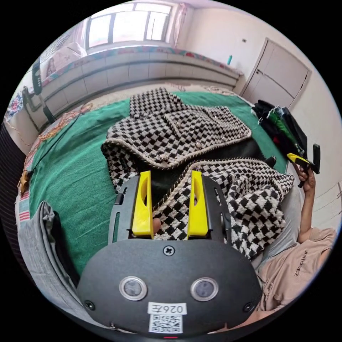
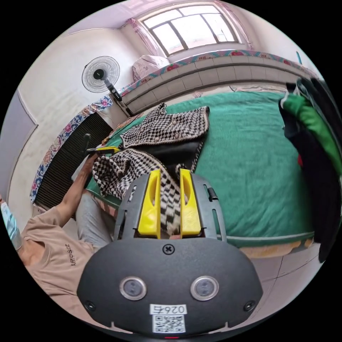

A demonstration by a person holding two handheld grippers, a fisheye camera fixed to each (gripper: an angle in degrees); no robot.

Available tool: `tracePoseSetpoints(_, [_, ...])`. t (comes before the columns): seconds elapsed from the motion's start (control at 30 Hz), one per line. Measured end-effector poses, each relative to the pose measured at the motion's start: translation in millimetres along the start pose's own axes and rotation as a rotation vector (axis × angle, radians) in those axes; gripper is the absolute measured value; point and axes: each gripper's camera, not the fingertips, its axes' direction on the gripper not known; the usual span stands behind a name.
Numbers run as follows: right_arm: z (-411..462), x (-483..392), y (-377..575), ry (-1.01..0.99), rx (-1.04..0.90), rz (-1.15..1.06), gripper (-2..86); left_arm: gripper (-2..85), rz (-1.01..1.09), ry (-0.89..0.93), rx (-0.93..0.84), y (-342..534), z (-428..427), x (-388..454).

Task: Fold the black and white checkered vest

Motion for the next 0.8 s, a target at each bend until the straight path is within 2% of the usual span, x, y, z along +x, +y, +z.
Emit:
tracePoseSetpoints(0.03, [-14, 8, 18, -0.025, 0.011, 0.031, 6.6, 16.0, -0.012, 0.022, -0.051, -3, 10, -3])
tracePoseSetpoints(0.17, [-46, 45, 63, -0.196, 0.055, 0.179, 10.4, 15.7, -0.018, 0.058, -0.034, 0, 6, -9])
tracePoseSetpoints(0.3, [-59, 57, 79, -0.201, 0.077, 0.27, 12.2, 13.4, -0.014, 0.092, 0.059, 9, -3, -13])
tracePoseSetpoints(0.4, [-56, 54, 78, -0.249, 0.053, 0.287, 12.9, 15.6, 0.014, 0.169, 0.054, 5, 9, -11])
tracePoseSetpoints(0.47, [-32, 46, 74, -0.272, -0.02, 0.275, 12.5, 16.0, 0.034, 0.124, 0.048, 1, 11, -3])
tracePoseSetpoints(0.53, [-25, 33, 73, -0.257, -0.07, 0.237, 8.9, 12.8, 0.09, 0.019, -0.006, -5, 9, 14])
tracePoseSetpoints(0.6, [-41, 12, 79, -0.237, -0.017, 0.174, 2.5, 9.1, 0.138, -0.057, -0.009, -4, -1, 27])
tracePoseSetpoints(0.7, [-67, -22, 92, -0.17, 0.051, 0.1, 0.8, 1.4, 0.2, -0.101, 0.045, 5, -19, 43])
tracePoseSetpoints(0.8, [-79, -48, 106, -0.162, 0.094, 0.057, 0.5, 1.4, 0.19, -0.088, 0.138, 1, -27, 47])
